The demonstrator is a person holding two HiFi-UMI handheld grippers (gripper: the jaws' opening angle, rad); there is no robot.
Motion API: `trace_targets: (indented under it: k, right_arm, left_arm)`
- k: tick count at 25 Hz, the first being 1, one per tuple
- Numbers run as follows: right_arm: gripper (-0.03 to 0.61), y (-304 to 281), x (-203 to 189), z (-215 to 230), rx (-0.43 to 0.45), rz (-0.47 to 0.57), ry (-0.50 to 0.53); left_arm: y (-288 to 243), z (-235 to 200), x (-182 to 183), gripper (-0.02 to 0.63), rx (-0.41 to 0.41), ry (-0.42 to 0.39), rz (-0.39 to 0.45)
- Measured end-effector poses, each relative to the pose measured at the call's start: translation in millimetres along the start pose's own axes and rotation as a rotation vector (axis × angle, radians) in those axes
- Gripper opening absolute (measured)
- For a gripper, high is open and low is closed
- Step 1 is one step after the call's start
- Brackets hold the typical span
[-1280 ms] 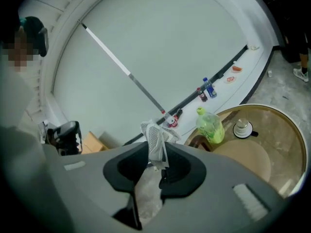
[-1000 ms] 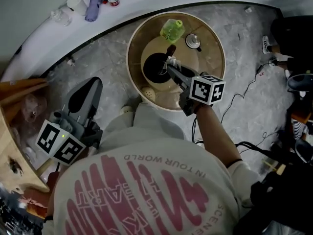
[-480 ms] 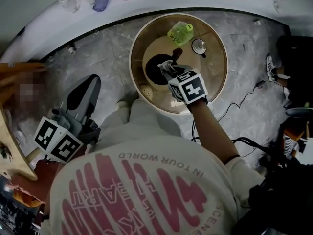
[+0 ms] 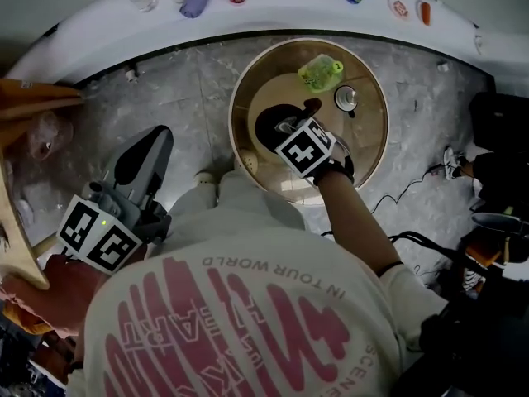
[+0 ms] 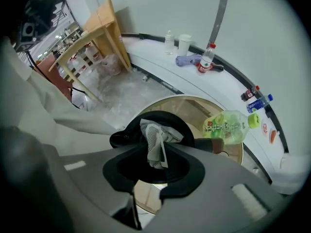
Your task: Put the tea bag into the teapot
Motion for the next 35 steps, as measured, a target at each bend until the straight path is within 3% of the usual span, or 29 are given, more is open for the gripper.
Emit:
trace_targets:
  k: [17,23,30,35]
  right_arm:
    - [0.061,-15.5,9.6,1.3,0.036,-0.108,0.161]
    - [0.069,-17.8,12.4,2.1,0.020,-0.168,0.149]
    - [0.152,3.5,8.1,5.1,0.048,-0.082,0.063]
    - [0.152,25.7,-1.9,8.3,0.024,-0.021,-0.058]
  left_arm:
    - [10.1,-13.8,-0.5,0.015,0.053,0.049,0.052]
    - [9.8,-13.3,0.7,0.015,0.047,0.057,0.067]
    - [11.8,-13.9,2.0,0.015,0.034,0.050,0.072]
    - [8.9,-11.6,2.2,0.015,0.004,0.040,0.062]
Point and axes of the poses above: the fingertips, and each gripper's own axes: y backward along the fingers, z to its right, x out of its top, the point moved 6 cm from there along y, backward along the fingers, and after that the axes turned 2 degrees about z, right-handed, at the moved point
